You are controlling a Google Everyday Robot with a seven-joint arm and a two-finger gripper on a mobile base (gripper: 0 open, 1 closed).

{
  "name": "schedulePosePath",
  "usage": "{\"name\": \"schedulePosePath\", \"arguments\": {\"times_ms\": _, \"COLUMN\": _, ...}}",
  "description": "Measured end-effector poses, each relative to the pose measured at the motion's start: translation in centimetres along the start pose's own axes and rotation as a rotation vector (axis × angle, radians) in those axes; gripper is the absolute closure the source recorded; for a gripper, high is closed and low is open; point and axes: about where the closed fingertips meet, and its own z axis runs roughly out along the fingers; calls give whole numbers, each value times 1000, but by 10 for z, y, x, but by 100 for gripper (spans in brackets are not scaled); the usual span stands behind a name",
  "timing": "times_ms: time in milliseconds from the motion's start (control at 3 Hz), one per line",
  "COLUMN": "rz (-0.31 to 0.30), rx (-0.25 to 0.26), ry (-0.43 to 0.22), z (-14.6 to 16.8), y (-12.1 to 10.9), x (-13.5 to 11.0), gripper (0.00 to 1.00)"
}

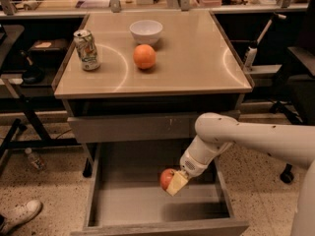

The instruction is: Place apple into middle drawer

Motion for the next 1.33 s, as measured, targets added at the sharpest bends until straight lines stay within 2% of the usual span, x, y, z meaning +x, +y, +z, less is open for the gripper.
{"name": "schedulePosePath", "arguments": {"times_ms": 333, "rz": 41, "rx": -2, "ry": -25, "z": 17, "y": -10, "x": -2, "gripper": 100}}
{"name": "schedulePosePath", "arguments": {"times_ms": 667, "rz": 77, "rx": -49, "ry": 0, "z": 47, "y": -12, "x": 2, "gripper": 100}}
{"name": "schedulePosePath", "arguments": {"times_ms": 1333, "rz": 96, "rx": -81, "ry": 14, "z": 66, "y": -11, "x": 9, "gripper": 100}}
